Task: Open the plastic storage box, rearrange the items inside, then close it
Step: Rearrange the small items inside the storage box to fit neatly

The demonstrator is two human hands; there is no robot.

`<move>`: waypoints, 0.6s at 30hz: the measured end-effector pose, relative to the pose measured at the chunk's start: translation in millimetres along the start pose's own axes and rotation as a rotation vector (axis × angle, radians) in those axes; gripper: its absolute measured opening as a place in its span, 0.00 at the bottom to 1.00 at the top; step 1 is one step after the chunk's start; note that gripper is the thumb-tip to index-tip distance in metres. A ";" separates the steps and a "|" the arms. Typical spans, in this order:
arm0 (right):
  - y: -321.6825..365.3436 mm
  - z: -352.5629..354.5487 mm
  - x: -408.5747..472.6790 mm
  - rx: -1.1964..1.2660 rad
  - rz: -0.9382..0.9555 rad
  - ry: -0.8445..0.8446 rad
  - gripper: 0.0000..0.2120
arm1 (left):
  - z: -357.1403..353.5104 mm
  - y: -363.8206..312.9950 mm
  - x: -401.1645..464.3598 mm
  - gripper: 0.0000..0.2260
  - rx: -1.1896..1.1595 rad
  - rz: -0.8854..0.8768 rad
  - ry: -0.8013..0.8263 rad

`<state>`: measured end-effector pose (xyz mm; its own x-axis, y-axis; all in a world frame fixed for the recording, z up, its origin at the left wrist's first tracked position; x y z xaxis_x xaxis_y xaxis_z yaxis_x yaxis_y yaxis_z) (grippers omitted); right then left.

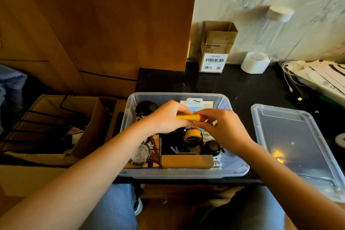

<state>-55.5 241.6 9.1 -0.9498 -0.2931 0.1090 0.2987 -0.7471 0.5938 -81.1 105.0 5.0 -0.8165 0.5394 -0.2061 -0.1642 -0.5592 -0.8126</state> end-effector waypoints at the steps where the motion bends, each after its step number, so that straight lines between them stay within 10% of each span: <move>1: -1.8 2.2 -0.8 -0.068 0.000 -0.013 0.13 | 2.7 -0.5 -1.5 0.04 -0.025 -0.005 -0.017; 11: -6.0 -7.9 -4.2 -0.176 -0.014 0.072 0.15 | 5.7 10.7 -3.7 0.09 0.090 0.054 -0.063; 18: -24.6 -15.1 -2.4 -0.119 -0.148 0.135 0.16 | -32.5 33.8 1.6 0.09 0.550 0.151 0.361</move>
<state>-59.2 251.6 -17.7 -0.9655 -0.2464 -0.0840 0.1739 -0.8506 0.4963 -70.0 107.4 -40.5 -0.6319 0.5533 -0.5427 -0.3990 -0.8325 -0.3843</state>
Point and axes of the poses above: each hand's wrist, its own x-axis towards the middle knuckle, its own z-axis out of the back of the hand, y = z × x, the point moved 6 cm from there along x, towards the middle knuckle, and after that the axes turned 2 degrees about y, right-handed, at the moved point
